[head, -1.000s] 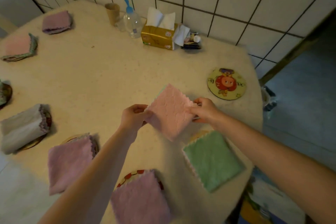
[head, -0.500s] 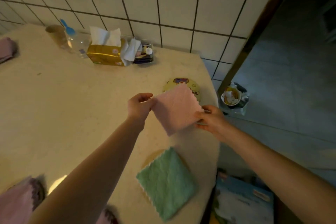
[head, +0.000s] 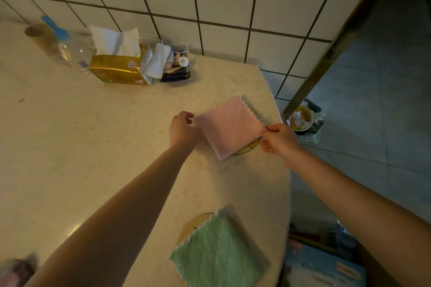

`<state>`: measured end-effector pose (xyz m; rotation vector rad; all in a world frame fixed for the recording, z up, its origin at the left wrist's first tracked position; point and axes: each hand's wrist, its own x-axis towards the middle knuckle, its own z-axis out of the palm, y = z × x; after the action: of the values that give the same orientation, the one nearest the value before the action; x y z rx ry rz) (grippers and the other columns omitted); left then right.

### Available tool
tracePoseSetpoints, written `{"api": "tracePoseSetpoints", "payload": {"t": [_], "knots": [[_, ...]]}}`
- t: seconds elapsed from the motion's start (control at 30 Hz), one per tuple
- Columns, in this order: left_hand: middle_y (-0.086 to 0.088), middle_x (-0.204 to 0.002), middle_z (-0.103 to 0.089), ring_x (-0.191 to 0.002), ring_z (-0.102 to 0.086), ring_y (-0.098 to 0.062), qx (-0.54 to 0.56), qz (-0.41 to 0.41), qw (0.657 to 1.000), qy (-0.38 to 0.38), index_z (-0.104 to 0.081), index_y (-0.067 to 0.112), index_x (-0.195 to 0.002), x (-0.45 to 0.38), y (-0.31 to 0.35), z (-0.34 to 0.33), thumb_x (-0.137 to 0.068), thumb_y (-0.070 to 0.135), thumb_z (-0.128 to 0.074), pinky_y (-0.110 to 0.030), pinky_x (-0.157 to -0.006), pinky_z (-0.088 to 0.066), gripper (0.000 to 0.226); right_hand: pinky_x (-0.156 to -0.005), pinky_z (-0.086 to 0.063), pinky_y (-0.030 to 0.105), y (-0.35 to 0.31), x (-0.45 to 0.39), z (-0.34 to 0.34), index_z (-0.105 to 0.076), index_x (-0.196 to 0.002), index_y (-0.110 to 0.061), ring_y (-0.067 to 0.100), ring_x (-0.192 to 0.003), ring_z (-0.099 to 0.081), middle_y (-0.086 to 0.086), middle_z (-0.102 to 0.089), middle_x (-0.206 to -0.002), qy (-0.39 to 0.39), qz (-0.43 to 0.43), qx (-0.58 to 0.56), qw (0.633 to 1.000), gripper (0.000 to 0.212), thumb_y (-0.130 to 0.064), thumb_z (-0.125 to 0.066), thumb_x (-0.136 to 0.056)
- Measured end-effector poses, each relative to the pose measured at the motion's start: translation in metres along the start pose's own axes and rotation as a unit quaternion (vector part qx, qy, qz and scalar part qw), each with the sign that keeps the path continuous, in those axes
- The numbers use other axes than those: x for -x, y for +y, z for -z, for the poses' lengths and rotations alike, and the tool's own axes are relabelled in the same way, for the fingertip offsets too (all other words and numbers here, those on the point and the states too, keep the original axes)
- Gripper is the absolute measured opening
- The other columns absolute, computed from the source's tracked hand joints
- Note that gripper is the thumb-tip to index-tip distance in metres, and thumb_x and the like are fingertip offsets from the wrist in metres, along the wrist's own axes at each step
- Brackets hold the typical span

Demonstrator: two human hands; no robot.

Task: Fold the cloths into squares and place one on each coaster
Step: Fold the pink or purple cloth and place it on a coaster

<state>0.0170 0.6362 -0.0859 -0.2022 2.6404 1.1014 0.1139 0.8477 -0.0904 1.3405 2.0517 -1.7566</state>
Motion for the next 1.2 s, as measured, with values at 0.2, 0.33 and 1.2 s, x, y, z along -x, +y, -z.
{"api": "tracePoseSetpoints", "payload": {"t": [0.2, 0.33, 1.2], "knots": [[-0.002, -0.104, -0.062, -0.086, -0.060, -0.020, 0.045, 0.021, 0.999, -0.014, -0.052, 0.015, -0.122, 0.027, -0.009, 0.008, -0.086, 0.011, -0.060, -0.023, -0.058, -0.043, 0.037, -0.070, -0.060, 0.041, -0.005, 0.005, 0.000, -0.061, -0.097, -0.005, 0.023, -0.069, -0.067, 0.013, -0.069, -0.087, 0.015, -0.044, -0.010, 0.999, 0.022, -0.024, -0.066, -0.085], [-0.003, -0.096, -0.064, -0.083, -0.063, -0.020, -0.019, -0.005, 0.994, -0.107, -0.061, 0.019, -0.100, 0.074, -0.033, 0.015, -0.086, 0.010, -0.056, -0.027, -0.064, -0.048, 0.017, -0.063, -0.059, 0.037, -0.004, 0.021, 0.001, -0.060, -0.094, -0.003, 0.025, -0.070, -0.069, 0.014, -0.071, -0.083, -0.028, -0.110, -0.019, 0.993, 0.025, -0.026, -0.066, -0.086], [-0.003, -0.079, -0.061, -0.076, -0.058, -0.020, -0.006, 0.088, 0.956, -0.280, -0.061, 0.019, -0.074, 0.188, -0.102, 0.044, -0.074, 0.029, -0.077, -0.028, -0.062, -0.042, 0.018, -0.081, -0.048, 0.044, -0.039, 0.052, -0.048, -0.046, -0.129, -0.012, 0.028, -0.106, -0.053, 0.011, -0.055, -0.122, -0.118, -0.063, -0.227, 0.965, 0.039, -0.008, -0.052, -0.091]]}}
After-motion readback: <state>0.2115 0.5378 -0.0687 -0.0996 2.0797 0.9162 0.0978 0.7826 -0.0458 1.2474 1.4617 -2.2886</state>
